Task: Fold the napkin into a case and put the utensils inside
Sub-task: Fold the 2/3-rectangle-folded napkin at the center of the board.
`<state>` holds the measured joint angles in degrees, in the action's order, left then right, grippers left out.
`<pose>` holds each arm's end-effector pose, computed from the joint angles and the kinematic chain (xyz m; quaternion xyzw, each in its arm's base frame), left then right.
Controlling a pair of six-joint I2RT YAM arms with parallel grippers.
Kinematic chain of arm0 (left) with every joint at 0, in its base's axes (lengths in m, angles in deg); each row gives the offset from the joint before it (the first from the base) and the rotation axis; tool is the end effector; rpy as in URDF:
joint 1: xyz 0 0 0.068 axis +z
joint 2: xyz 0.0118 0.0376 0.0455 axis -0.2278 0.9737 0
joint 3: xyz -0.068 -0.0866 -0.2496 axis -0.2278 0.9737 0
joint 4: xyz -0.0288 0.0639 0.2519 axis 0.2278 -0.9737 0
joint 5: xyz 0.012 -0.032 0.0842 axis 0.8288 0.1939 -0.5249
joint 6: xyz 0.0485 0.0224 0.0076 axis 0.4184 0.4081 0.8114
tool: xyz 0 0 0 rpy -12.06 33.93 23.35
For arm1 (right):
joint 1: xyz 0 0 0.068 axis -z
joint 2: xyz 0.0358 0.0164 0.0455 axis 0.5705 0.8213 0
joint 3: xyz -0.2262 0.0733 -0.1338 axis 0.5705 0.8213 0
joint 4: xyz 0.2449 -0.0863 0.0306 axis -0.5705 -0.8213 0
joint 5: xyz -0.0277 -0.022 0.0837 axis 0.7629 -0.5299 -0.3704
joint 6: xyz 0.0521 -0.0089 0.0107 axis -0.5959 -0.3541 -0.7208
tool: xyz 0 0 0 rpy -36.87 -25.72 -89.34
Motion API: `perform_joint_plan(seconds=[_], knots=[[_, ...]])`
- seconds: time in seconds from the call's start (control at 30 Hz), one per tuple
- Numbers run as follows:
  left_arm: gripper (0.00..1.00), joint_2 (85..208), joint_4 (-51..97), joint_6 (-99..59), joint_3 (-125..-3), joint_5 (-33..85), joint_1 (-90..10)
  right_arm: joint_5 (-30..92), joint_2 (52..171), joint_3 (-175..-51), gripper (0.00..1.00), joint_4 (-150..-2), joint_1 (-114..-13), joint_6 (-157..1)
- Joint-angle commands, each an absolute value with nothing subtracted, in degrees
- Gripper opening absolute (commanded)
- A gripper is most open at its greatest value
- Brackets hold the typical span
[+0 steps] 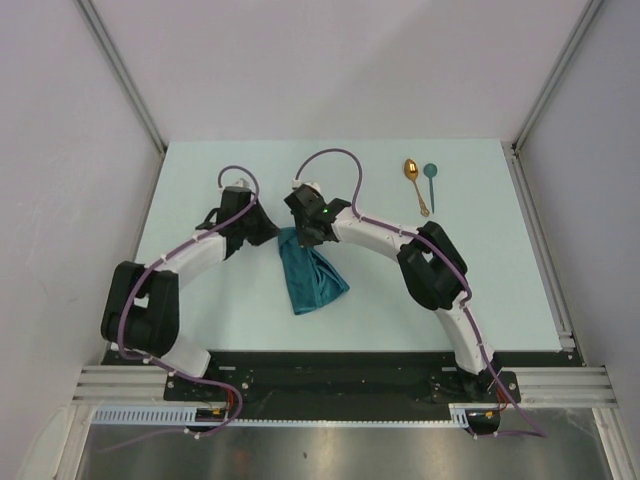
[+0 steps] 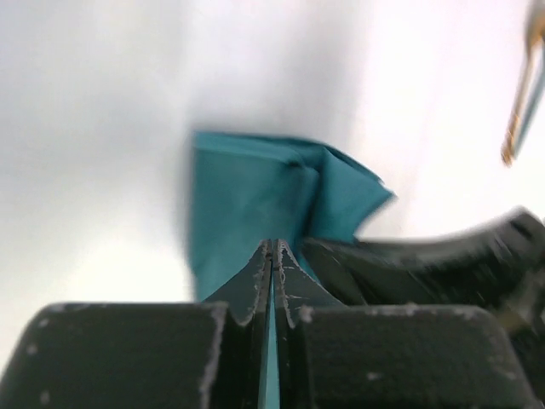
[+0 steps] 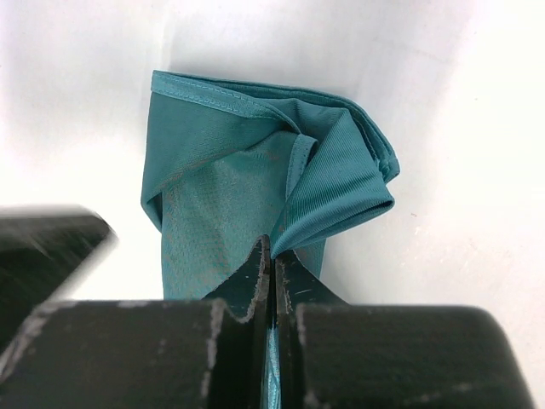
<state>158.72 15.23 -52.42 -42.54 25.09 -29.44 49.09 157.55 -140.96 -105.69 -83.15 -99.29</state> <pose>0.3077 -0.0947 0.2042 -0.1901 0.8941 -0.2519 0.3176 0.3315 0.3636 0.1937 -0.1392 0.9376 0.1258 0.2927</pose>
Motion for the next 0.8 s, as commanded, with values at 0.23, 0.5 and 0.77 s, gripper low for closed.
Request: perform_joint_plan(seconds=[0.23, 0.5, 0.77], knots=[[0.0, 166.3, 20.7, -55.5, -41.9, 20.1, -27.1, 56.2, 159.6, -144.8, 0.0, -107.8, -85.1, -97.2], [0.0, 170.0, 26.8, -56.7, -39.4, 21.4, -27.9, 65.1, 165.0, -153.6, 0.0, -114.7, -88.3, -98.0], [0.0, 171.5, 33.4, -59.3, -36.0, 25.0, -28.5, 75.2, 170.8, -162.8, 0.0, -123.0, -92.3, -104.0]])
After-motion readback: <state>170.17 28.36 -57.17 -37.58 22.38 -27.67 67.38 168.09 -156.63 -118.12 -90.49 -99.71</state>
